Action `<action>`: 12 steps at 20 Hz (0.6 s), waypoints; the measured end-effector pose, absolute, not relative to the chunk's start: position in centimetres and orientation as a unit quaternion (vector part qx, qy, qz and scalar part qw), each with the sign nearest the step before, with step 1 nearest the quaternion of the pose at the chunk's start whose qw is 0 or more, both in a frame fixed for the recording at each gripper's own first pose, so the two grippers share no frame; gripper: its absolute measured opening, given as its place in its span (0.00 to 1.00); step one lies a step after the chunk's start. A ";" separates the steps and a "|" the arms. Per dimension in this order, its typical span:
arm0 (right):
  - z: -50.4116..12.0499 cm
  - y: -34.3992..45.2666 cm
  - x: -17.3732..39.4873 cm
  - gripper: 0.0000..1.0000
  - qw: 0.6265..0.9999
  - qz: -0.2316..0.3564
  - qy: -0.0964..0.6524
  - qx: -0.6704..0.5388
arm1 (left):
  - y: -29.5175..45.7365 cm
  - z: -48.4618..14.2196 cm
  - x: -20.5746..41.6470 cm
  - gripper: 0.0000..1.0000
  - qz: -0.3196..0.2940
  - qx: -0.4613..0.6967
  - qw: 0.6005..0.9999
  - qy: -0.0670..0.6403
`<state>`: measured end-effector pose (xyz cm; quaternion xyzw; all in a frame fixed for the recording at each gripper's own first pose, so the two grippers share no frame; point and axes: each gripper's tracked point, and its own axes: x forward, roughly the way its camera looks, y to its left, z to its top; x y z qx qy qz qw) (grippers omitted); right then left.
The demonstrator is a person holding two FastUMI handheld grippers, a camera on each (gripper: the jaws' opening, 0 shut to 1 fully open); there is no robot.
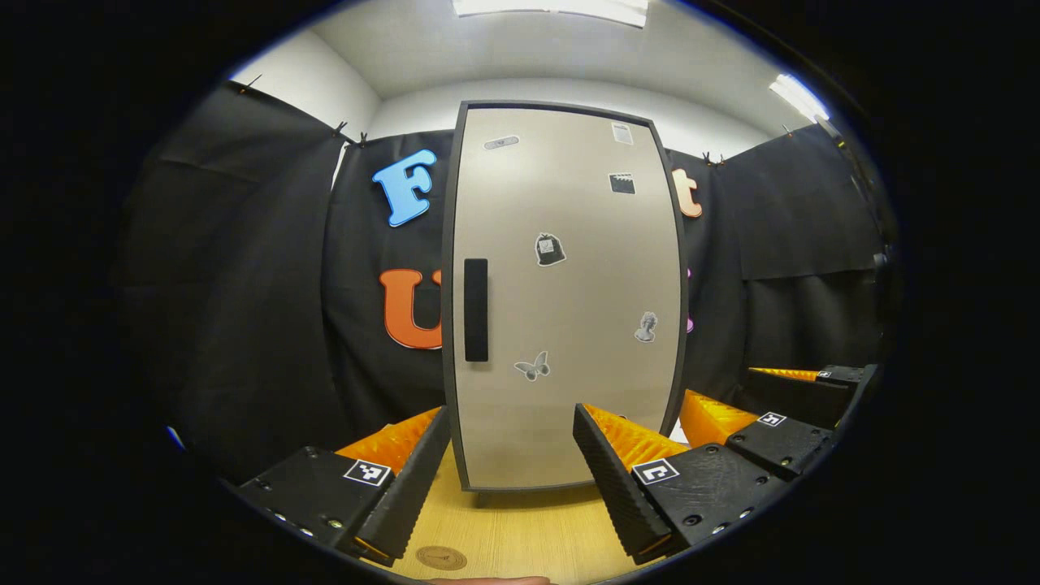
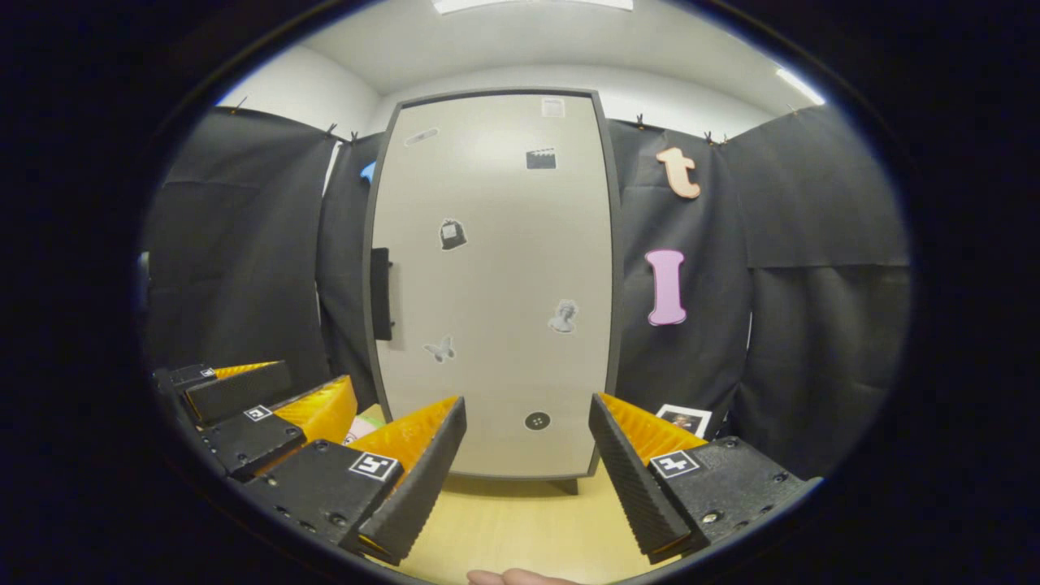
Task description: Open the cabinet door with the right hand, grasp the bottle in the cabinet with the left hand and place it on the coaster, then close the cabinet door with the right hand.
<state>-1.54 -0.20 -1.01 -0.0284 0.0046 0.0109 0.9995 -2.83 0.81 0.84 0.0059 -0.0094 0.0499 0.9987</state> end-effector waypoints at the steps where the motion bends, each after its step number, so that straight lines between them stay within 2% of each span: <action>1: -1.0 -0.3 -1.5 0.98 1.000 0.009 0.004 -0.028 | 0.7 0.9 -2.7 0.92 0.048 0.006 0.999 -0.010; 12: -1.5 -1.7 -2.0 0.98 1.000 -0.004 0.014 -0.023 | -0.5 0.4 -2.6 0.92 0.041 0.001 0.999 -0.007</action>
